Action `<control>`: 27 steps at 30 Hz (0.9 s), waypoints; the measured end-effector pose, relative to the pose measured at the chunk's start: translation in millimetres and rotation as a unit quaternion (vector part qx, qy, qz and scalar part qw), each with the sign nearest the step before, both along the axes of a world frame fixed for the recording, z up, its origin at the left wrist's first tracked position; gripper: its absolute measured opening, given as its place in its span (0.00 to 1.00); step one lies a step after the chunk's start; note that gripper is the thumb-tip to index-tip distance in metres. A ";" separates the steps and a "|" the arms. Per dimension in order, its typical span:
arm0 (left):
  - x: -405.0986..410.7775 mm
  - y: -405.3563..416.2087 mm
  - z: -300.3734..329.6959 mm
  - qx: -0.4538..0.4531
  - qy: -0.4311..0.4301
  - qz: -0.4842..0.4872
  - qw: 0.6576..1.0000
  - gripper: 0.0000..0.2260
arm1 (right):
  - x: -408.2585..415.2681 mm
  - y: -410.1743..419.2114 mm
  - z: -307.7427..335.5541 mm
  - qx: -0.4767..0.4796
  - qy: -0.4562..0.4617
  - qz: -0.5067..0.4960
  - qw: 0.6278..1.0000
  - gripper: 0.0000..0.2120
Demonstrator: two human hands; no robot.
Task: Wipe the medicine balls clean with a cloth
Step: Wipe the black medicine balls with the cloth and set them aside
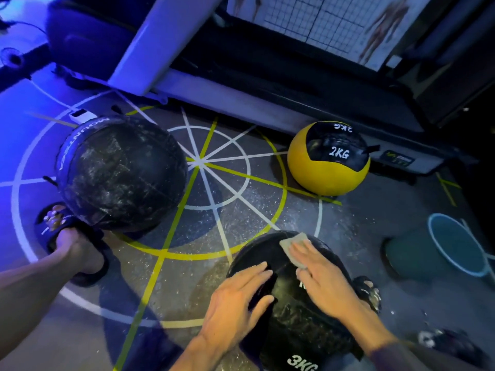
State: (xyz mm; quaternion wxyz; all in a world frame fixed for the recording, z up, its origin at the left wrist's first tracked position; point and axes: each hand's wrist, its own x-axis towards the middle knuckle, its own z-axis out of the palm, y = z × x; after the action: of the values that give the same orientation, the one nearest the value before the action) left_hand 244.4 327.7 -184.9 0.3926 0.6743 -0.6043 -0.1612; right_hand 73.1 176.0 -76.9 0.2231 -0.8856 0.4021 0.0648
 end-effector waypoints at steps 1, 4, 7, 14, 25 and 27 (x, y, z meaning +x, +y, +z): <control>-0.7 1.6 -1.1 0.008 -0.008 -0.003 1.000 0.19 | -2.9 5.0 0.4 -0.002 -0.001 0.000 1.000 0.25; -3.8 10.6 -7.1 0.030 0.019 -0.023 0.999 0.20 | -11.3 16.7 2.1 -0.040 0.043 0.023 0.998 0.26; -11.4 11.8 -6.7 0.034 0.037 -0.049 0.998 0.20 | -5.0 11.4 2.2 -0.064 0.048 0.047 0.996 0.30; -13.1 18.4 -4.0 -0.009 0.025 -0.057 0.998 0.15 | 75.2 19.9 -10.3 0.043 0.118 0.179 0.976 0.19; -6.0 18.0 -13.5 0.035 0.048 -0.039 0.997 0.16 | 80.7 11.0 -5.9 0.030 0.106 0.132 0.985 0.18; -3.3 19.2 -11.6 0.052 0.048 -0.051 0.996 0.16 | 68.2 -9.1 -1.5 0.023 0.080 0.061 0.995 0.20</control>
State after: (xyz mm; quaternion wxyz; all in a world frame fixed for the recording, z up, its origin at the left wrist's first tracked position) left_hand 241.1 346.9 -196.5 0.3766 0.6540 -0.6090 -0.2443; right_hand 141.3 166.9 -78.4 0.2065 -0.8948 0.3627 0.1586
